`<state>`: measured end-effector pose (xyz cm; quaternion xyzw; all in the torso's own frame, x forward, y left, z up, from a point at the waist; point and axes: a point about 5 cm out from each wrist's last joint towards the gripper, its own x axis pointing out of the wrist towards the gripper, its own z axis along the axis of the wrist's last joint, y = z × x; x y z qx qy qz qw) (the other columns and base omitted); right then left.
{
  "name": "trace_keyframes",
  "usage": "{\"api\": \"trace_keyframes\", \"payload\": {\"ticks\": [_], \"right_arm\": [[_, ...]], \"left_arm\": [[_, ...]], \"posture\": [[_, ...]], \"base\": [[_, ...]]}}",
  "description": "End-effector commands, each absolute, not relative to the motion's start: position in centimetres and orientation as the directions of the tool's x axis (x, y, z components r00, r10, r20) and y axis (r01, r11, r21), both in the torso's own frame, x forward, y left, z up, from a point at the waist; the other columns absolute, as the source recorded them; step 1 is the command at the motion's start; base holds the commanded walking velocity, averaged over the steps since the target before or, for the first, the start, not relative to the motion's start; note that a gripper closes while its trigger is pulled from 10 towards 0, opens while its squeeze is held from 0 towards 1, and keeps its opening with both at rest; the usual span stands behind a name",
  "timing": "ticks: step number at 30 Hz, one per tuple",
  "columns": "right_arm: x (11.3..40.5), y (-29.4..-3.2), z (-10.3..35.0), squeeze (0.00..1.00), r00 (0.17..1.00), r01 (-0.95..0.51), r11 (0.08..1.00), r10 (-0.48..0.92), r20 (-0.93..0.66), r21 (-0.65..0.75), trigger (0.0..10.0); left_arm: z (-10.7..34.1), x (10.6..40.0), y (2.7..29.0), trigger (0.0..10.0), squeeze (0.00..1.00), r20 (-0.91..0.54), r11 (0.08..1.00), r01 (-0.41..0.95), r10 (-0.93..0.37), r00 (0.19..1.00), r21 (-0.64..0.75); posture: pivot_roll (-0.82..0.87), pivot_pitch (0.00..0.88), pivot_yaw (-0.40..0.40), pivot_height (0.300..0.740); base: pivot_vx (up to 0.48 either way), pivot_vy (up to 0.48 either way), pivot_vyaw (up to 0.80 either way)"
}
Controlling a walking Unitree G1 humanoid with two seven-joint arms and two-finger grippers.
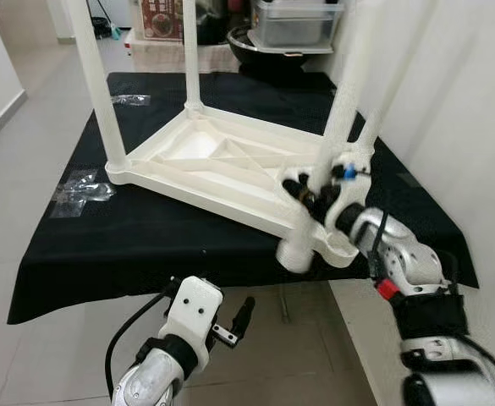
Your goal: Building children table
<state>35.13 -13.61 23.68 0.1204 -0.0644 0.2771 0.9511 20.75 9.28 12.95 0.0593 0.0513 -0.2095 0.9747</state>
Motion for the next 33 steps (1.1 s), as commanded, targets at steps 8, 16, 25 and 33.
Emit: {"api": "trace_keyframes", "payload": {"ticks": [8,16,25,33], "right_arm": [[33.4,-13.1,26.5,0.0,0.843,-0.486,0.855,0.404,0.355,0.181,10.0],[33.8,-14.8,27.2,0.0,0.901,-0.247,0.967,0.208,0.381,0.056,10.0],[33.2,-14.3,23.8,0.0,0.944,-0.153,0.987,0.132,0.303,0.045,10.0],[33.1,-13.9,23.6,0.0,0.941,-0.131,0.99,0.108,0.321,0.05,10.0]], "left_arm": [[12.3,21.3,9.8,10.0,0.0,-0.14,0.913,0.39,-0.373,0.917,0.12],[12.7,22.2,10.4,10.0,0.0,-0.09,0.942,0.316,-0.306,0.948,0.118],[12.7,22.9,12.7,10.0,0.0,-0.096,0.993,0.118,-0.118,0.988,-0.009],[13.2,23.8,12.9,10.0,0.0,-0.051,0.993,0.106,-0.103,0.993,0.046]], "posture": [[0.06,0.054,-0.093,0.74],[0.06,0.036,-0.094,0.74],[0.07,0.027,-0.105,0.74],[0.07,0.0,-0.103,0.74]], "base": [[0.0,0.0,0.0],[0.0,0.0,0.0],[0.0,0.0,0.0],[0.0,0.0,0.8]]}}
